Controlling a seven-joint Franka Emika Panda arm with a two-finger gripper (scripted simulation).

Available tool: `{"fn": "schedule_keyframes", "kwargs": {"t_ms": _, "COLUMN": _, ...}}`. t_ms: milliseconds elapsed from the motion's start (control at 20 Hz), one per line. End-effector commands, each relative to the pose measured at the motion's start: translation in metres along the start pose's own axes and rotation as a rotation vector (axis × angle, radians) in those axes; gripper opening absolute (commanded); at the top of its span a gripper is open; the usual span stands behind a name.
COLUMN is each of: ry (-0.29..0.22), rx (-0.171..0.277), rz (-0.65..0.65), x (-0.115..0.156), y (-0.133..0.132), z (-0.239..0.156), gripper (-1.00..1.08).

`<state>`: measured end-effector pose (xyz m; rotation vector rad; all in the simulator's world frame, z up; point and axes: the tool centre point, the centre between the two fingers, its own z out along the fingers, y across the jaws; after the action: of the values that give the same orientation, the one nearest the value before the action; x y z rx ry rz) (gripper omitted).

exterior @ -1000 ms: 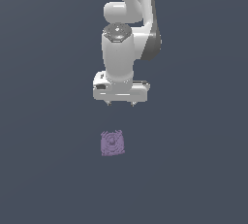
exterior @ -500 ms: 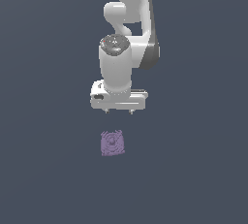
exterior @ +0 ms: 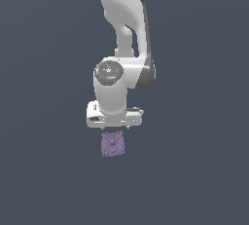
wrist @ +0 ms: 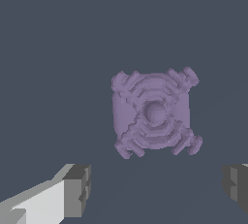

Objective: Pick up the object and move it to a goal position.

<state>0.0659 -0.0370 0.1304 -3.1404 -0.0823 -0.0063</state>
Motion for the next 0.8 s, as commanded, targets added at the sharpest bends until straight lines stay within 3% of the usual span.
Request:
{"fn": "schedule_keyframes", "kwargs": {"t_ms": 0, "ry": -0.001, "rx": 0.0, "rz": -0.019, "x": 0.01, "y": 0.005, "z": 0.011, "gripper": 1.0}}
{"fn": "schedule_keyframes", "kwargs": {"t_ms": 750, "ry": -0.005, "rx": 0.0, "rz": -0.062, "x": 0.031, "y": 0.017, "z": 0.04, "gripper": 1.0}}
